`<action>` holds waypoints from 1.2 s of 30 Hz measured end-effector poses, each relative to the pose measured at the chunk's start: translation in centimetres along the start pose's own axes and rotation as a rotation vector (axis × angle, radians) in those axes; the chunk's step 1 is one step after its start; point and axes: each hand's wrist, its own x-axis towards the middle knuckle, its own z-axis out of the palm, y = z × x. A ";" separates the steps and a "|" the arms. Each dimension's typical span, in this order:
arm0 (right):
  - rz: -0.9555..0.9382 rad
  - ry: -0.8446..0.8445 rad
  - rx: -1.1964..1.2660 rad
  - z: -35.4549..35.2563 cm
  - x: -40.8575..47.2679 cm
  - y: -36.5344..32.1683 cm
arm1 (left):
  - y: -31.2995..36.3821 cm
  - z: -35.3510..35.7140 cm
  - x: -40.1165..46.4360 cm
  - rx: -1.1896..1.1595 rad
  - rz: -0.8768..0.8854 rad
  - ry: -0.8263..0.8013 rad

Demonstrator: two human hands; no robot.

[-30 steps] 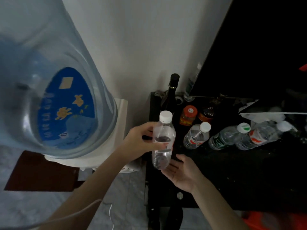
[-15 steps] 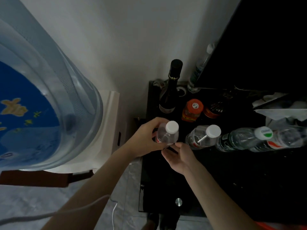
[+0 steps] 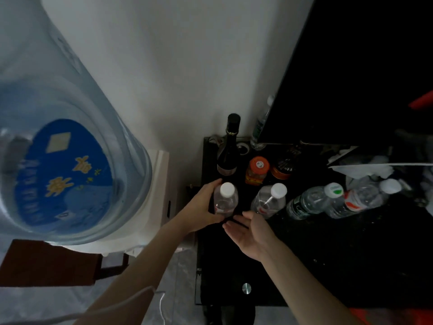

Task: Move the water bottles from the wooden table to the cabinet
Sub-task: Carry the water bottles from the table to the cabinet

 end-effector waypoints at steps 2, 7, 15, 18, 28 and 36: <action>-0.027 -0.004 -0.049 -0.4 -2.1 0.1 | 0.6 0.2 -1.3 0.030 -0.066 0.024; -0.068 0.025 -0.369 0.2 -7.0 1.0 | 2.1 0.2 -6.3 0.181 -0.171 0.067; -0.182 -0.214 -0.972 2.5 -13.4 5.3 | 4.4 0.8 -19.0 0.480 -0.301 0.401; -0.289 -0.315 -1.263 3.5 -15.9 8.1 | 5.2 0.8 -24.8 0.545 -0.409 0.521; -0.763 -0.847 -2.141 6.7 -23.2 25.2 | 4.7 1.9 -46.8 0.510 -0.822 0.863; -0.965 -1.206 -2.519 4.2 -29.4 42.9 | 2.7 8.2 -66.4 0.355 -1.121 1.069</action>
